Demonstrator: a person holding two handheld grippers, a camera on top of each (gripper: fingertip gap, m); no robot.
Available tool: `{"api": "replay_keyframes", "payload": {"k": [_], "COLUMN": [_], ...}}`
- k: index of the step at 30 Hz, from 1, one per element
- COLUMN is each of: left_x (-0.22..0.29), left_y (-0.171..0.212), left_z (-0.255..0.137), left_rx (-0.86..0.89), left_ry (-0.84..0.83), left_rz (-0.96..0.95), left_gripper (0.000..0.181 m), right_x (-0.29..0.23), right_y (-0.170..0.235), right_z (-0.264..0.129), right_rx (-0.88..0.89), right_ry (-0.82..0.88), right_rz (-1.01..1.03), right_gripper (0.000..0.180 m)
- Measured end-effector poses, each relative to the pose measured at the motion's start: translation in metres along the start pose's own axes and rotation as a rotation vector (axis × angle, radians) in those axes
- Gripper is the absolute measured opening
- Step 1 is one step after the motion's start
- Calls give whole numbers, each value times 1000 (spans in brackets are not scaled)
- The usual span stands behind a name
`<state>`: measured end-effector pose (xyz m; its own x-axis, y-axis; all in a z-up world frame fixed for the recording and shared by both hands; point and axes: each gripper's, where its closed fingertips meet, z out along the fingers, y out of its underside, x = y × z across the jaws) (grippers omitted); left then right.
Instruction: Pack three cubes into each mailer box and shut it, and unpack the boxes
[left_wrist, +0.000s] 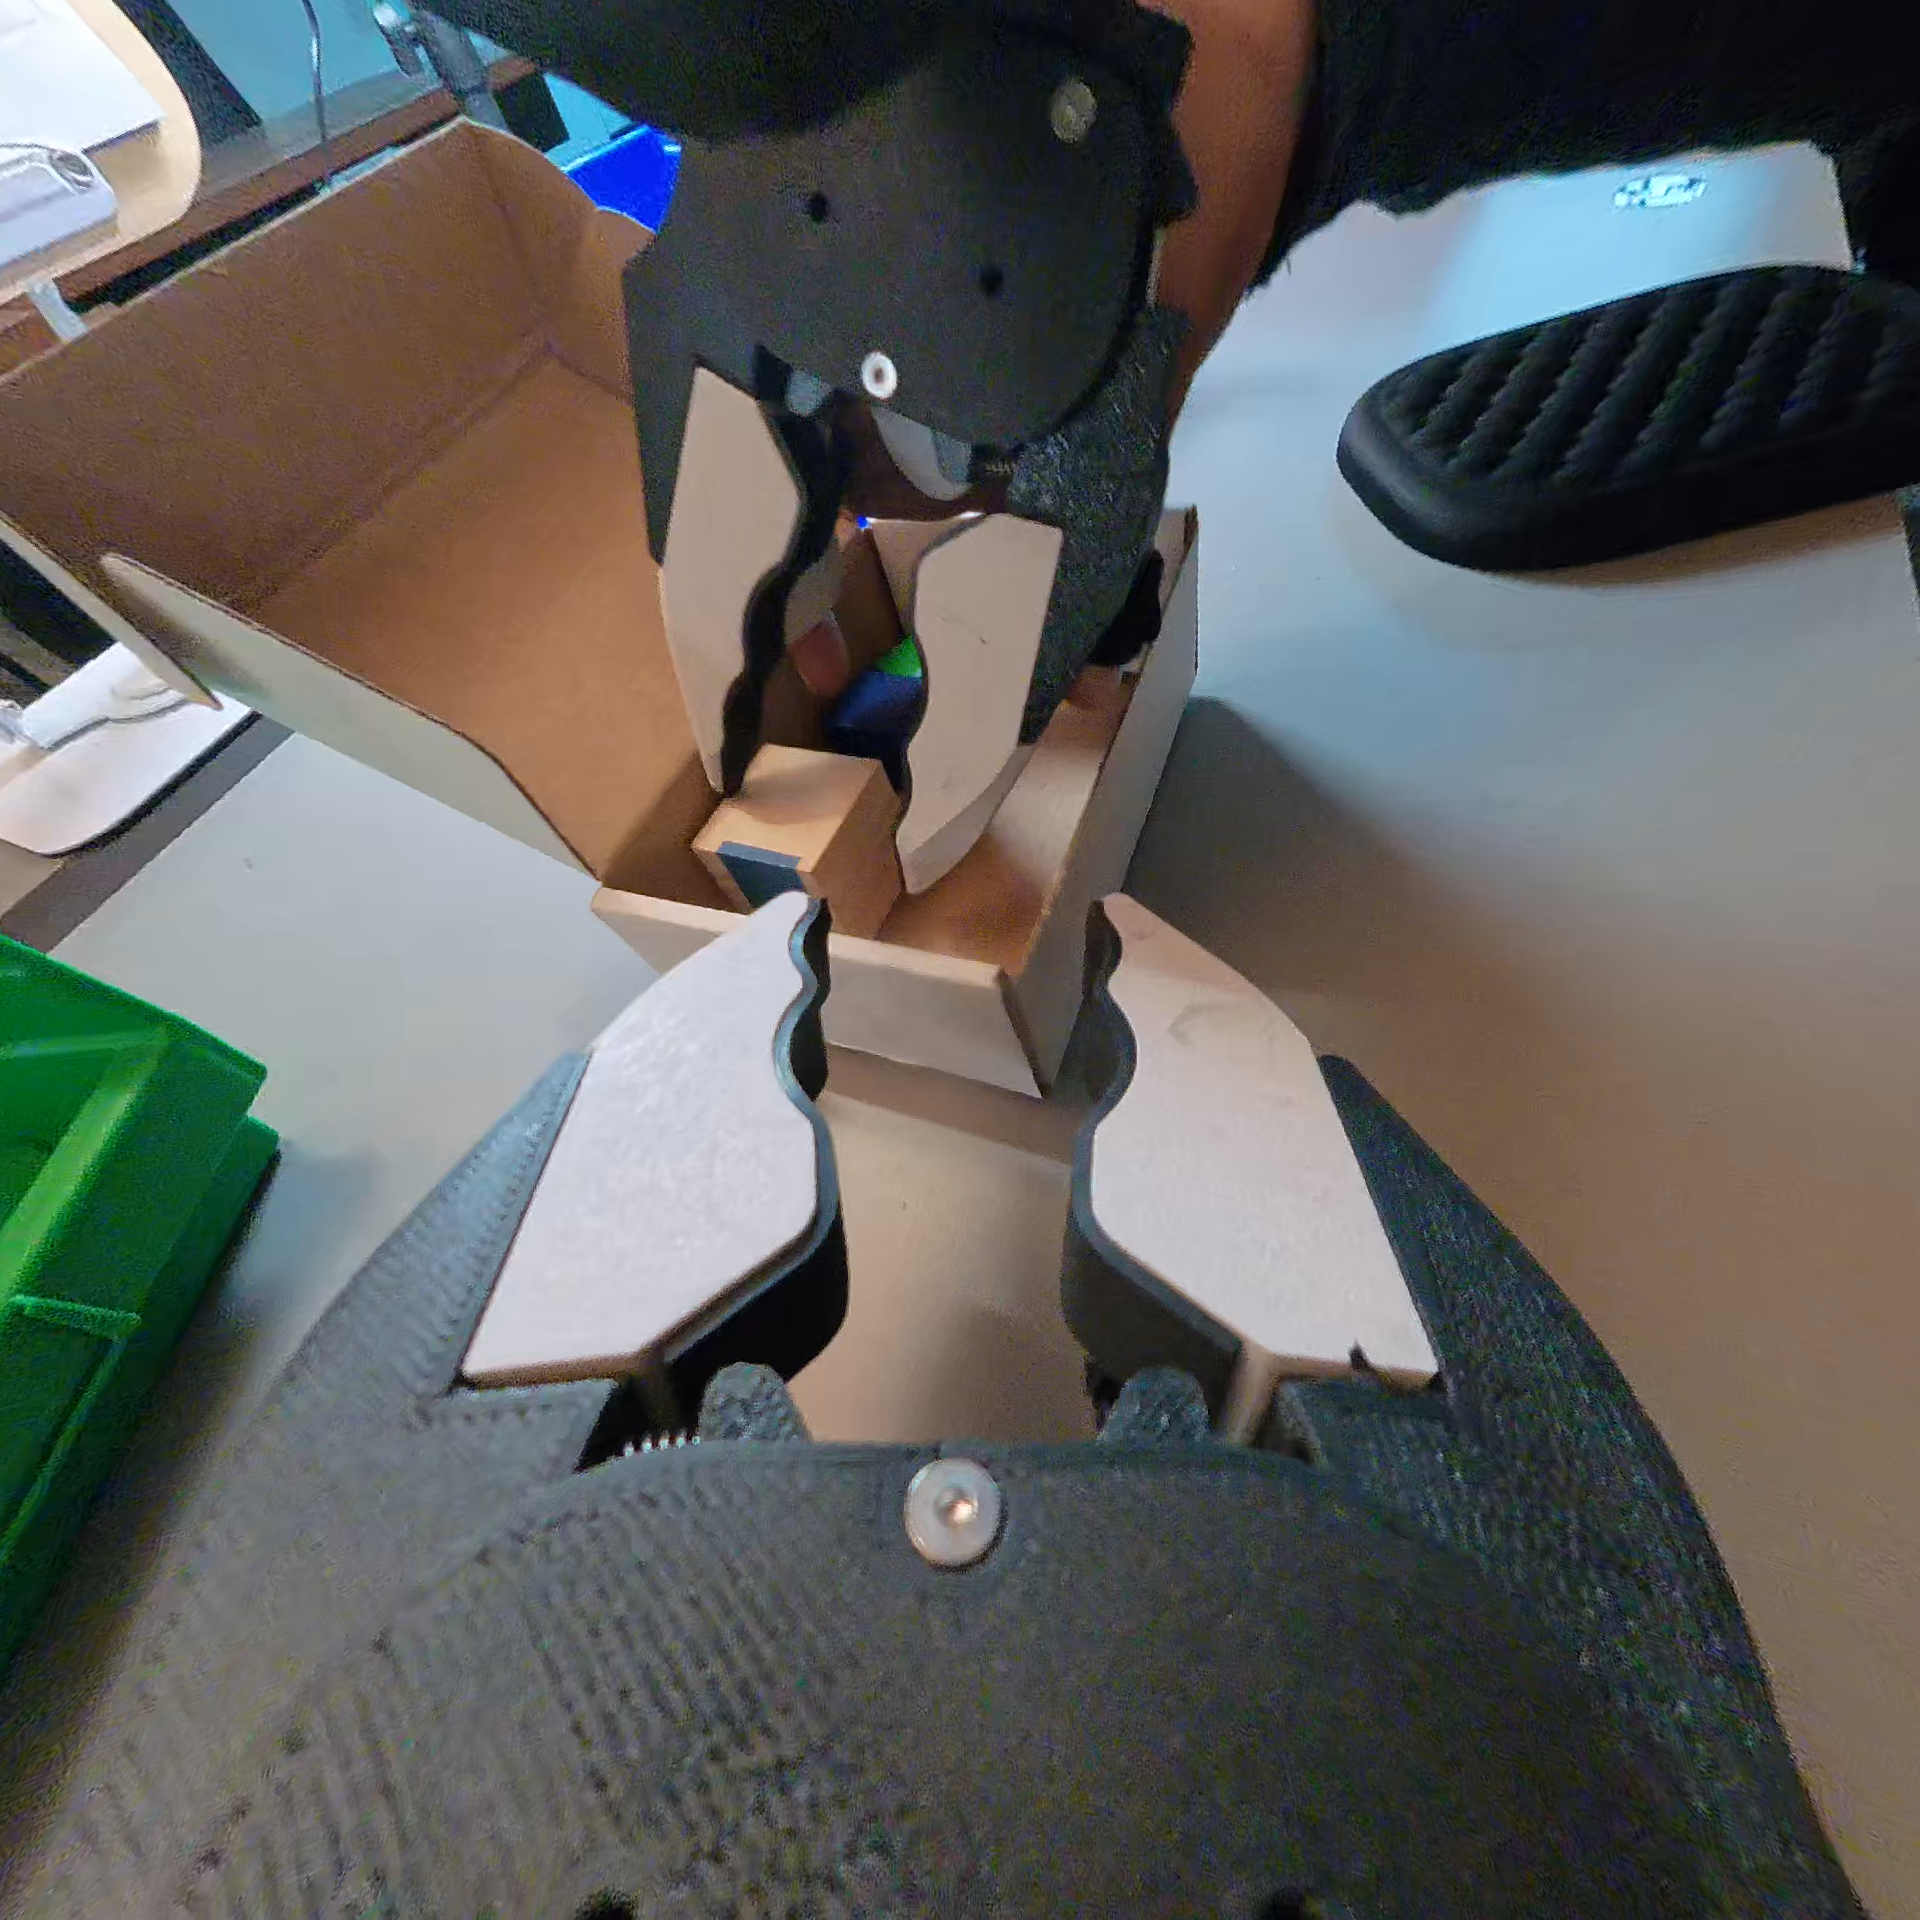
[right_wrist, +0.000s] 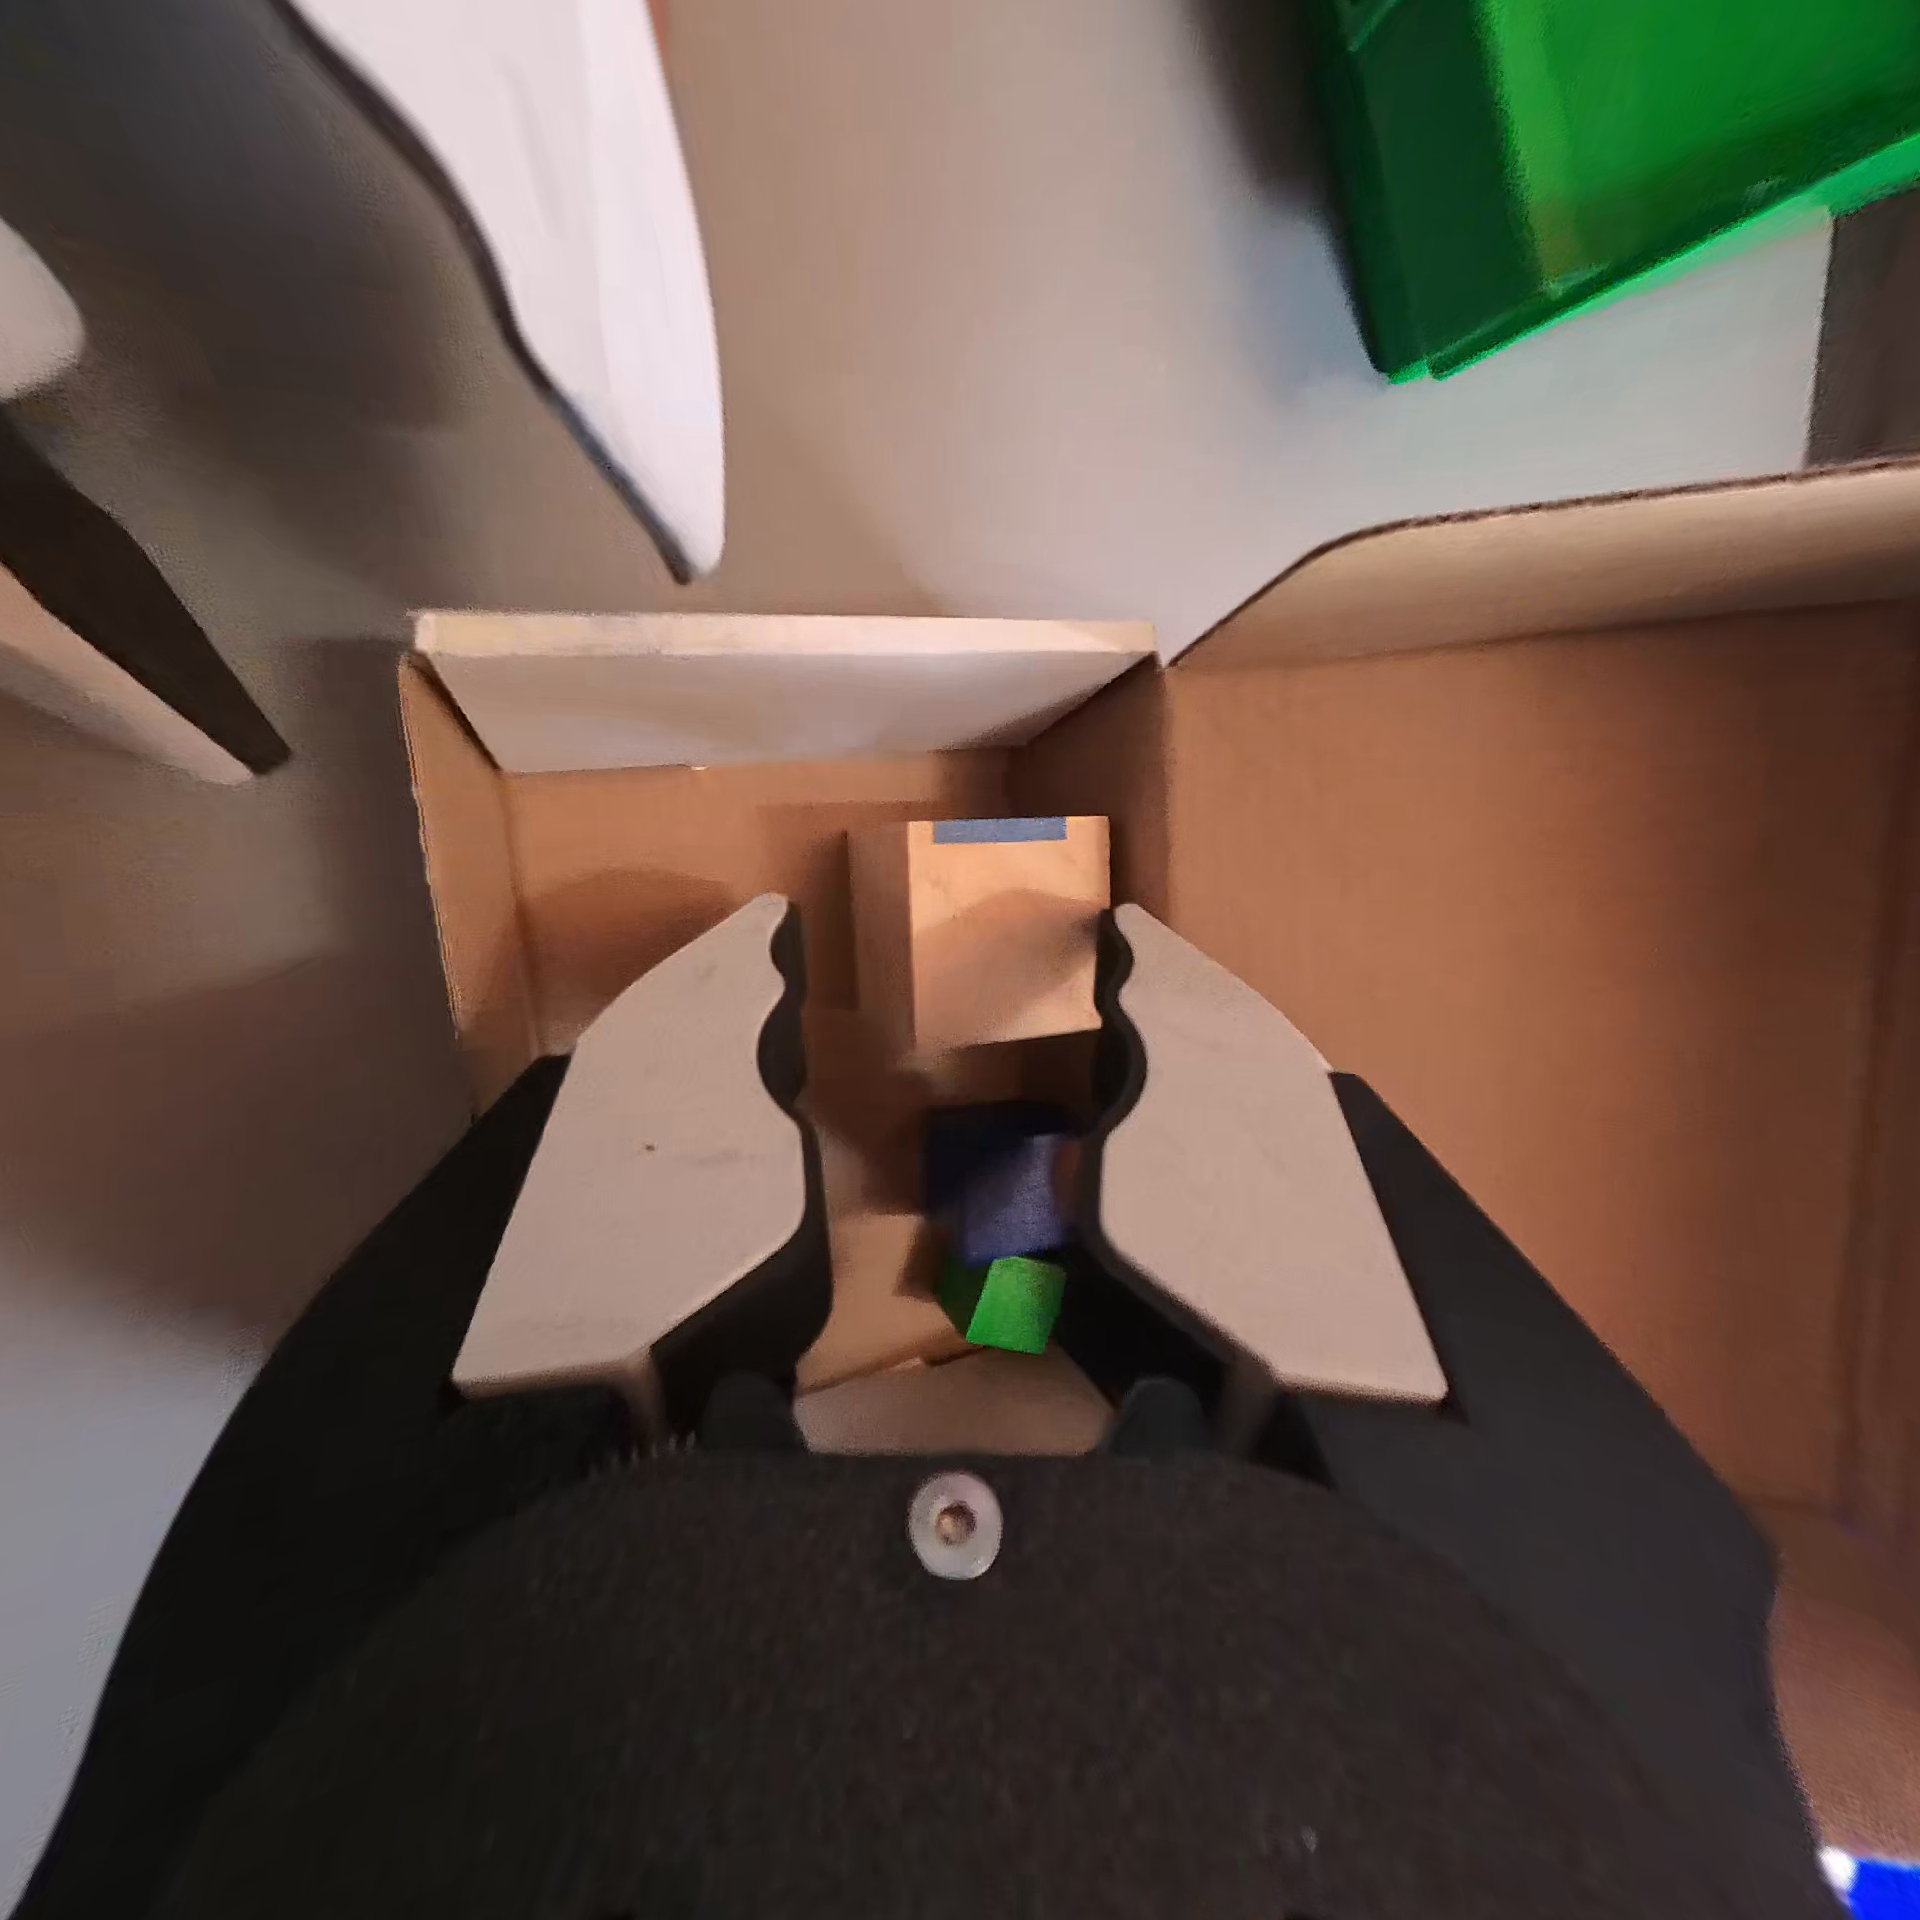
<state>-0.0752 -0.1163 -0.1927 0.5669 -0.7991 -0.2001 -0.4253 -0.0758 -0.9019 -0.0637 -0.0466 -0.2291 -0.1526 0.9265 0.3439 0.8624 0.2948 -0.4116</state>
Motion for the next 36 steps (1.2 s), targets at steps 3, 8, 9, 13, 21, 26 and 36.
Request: {"api": "replay_keyframes", "payload": {"k": [3, 8, 9, 13, 21, 26, 36], "left_x": [-2, 2, 3, 11, 14, 11, -7], "left_y": [-5, -16, -16, -11, -2, -1, 25], "left_z": [-4, -8, -8, -2, 5, 4, 10], "left_rx": [18, 46, 44, 7, -40, -48, -192], "left_ry": [-6, -12, -17, -8, -21, -43, -132], "left_rz": [-30, -75, -71, -34, 20, 46, 75], "left_gripper": [47, 47, 47, 47, 48, 45, 36], "right_x": [-3, -23, -25, -27, -22, -4, 6], "right_y": [1, 3, 2, 11, -1, -16, -36], "right_z": [-3, -17, -19, -20, -3, 10, 16], "right_rx": [-2, 14, 25, -28, -13, -2, 28], "right_ry": [29, -58, -74, -130, -100, -15, 1], "right_rz": [-47, -73, -66, -65, -99, -35, 9], "right_gripper": [43, 36, 39, 56, 45, 45, 45]}}
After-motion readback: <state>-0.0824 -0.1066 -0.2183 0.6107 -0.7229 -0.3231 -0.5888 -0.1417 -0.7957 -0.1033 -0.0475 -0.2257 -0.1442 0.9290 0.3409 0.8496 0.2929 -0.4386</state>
